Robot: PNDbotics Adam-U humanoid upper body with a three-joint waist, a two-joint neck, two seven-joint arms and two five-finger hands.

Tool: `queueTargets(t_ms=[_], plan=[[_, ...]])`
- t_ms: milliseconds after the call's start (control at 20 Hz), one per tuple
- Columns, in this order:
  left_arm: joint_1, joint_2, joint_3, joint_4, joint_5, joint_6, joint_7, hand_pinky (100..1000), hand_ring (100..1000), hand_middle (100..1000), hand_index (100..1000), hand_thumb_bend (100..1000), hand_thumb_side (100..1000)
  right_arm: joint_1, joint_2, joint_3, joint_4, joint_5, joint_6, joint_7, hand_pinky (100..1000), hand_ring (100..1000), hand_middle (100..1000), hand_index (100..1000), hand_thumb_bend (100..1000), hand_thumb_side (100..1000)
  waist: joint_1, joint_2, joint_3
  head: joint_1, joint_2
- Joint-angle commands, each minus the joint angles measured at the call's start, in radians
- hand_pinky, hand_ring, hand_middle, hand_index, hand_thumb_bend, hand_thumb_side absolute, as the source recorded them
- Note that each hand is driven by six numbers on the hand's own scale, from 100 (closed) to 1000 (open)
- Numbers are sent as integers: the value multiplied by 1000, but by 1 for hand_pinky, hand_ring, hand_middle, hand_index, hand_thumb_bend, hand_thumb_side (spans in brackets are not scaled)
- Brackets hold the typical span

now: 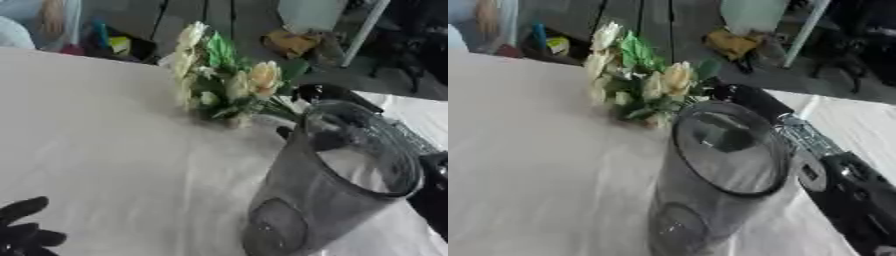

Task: Arrange flowers into the vase.

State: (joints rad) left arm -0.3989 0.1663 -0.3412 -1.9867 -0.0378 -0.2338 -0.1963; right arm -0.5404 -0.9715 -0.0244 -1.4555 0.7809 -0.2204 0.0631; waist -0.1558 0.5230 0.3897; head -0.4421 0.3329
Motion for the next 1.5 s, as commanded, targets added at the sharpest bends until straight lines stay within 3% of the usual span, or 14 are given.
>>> queueTargets(t_ms=[50,300,500,650,850,1050,1150,1200,1250,1500], plan=[[-11,2,-9,-13,-4,-3,-1,615,735,879,842,186,1000,-11,-22,-16,5,8,8,0,740,779,696,900,311,872,-11,-4,0,-5,-16],[-11,1,-9,-13,-8,-4,1,615,735,880,841,185,1000,-12,-19,-16,13,15,23,-3,723,763,666,864,249,875,-11,2,1,-12,-18],[-10,0,-10,-13,-13,-4,0,615,735,880,841,184,1000,-12,-17,-17,10,4,29,-20,680,706,555,797,178,847,-11,6,2,-14,-18],[-10,0,-11,-13,-15,-4,0,616,736,880,841,184,1000,-11,-19,-17,8,-9,32,-33,665,690,535,785,160,827,-11,8,2,-15,-18],[-12,0,-12,-13,-17,-6,-2,616,736,880,840,183,1000,-7,-20,-18,14,-6,36,-34,665,698,548,787,129,807,-12,12,6,-19,-22],[-12,0,-12,-13,-20,-8,-1,617,735,881,841,182,1000,-3,-21,-21,14,-8,33,-30,686,764,597,822,129,819,-14,17,9,-24,-26],[-13,0,-12,-13,-23,-8,-2,617,733,881,841,182,1000,0,-21,-23,14,-6,32,-26,704,795,643,846,141,817,-16,20,10,-25,-28],[-13,0,-12,-13,-24,-8,-2,617,732,882,841,181,1000,1,-21,-24,15,-4,31,-24,737,844,723,874,166,823,-16,22,10,-26,-29],[-13,1,-12,-13,-25,-9,-2,617,732,881,841,181,1000,2,-21,-25,17,-4,29,-20,758,870,748,891,192,828,-16,23,11,-27,-30],[-14,0,-13,-13,-29,-10,-2,618,732,882,840,180,1000,2,-21,-32,27,-7,19,4,770,881,763,909,227,825,-18,30,13,-31,-34]])
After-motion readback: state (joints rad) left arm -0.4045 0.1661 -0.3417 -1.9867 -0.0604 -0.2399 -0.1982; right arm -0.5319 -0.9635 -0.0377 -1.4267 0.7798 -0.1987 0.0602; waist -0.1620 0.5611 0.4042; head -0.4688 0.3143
